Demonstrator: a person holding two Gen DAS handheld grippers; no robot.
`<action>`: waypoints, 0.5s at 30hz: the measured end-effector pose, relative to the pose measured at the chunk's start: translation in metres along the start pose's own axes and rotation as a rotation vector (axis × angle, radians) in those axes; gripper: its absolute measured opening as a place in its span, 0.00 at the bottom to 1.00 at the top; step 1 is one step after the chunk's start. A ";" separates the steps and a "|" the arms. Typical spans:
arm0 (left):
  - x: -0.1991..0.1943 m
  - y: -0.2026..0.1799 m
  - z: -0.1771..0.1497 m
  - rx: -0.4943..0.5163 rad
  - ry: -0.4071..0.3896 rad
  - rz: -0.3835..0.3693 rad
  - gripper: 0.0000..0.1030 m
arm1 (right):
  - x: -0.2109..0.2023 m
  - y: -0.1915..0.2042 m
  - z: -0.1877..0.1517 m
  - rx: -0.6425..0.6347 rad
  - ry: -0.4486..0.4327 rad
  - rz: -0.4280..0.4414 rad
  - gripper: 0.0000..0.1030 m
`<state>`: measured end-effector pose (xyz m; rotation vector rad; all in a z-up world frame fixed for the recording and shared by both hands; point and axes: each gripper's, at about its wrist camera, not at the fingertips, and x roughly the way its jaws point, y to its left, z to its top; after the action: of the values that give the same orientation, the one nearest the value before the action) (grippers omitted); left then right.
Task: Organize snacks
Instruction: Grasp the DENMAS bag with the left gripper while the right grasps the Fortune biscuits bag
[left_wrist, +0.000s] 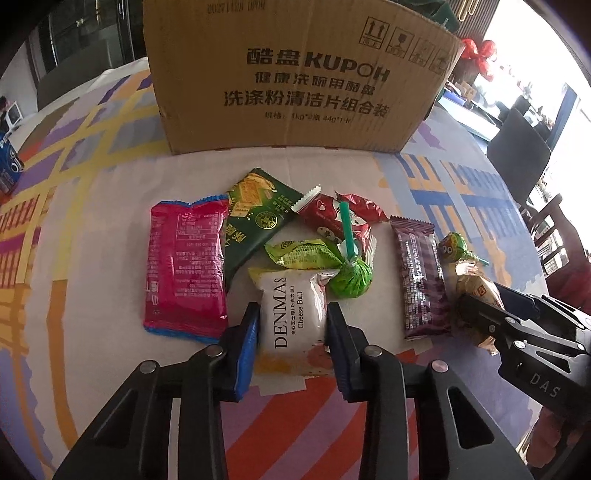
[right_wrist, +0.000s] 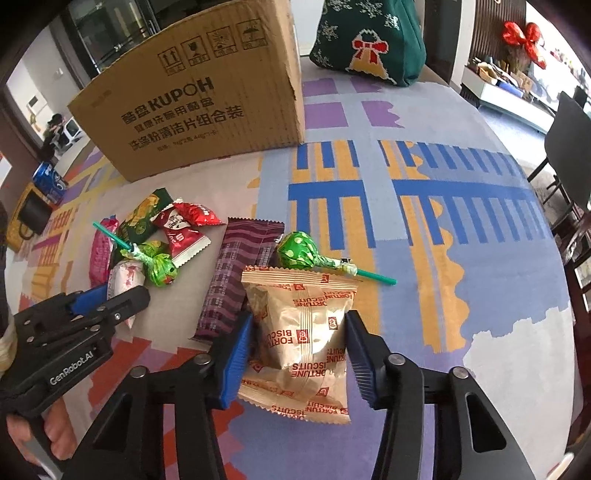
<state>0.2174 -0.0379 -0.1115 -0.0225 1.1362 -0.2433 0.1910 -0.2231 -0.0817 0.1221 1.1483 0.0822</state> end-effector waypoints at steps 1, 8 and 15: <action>-0.001 0.000 0.000 0.000 -0.002 0.000 0.34 | -0.001 0.001 0.000 -0.004 -0.002 0.004 0.44; -0.021 -0.002 -0.004 0.010 -0.047 0.004 0.32 | -0.015 0.006 -0.001 -0.021 -0.041 0.014 0.42; -0.053 -0.002 -0.008 -0.002 -0.111 -0.006 0.32 | -0.038 0.015 0.000 -0.046 -0.096 0.059 0.42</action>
<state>0.1885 -0.0281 -0.0673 -0.0405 1.0257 -0.2433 0.1759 -0.2128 -0.0455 0.1183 1.0468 0.1535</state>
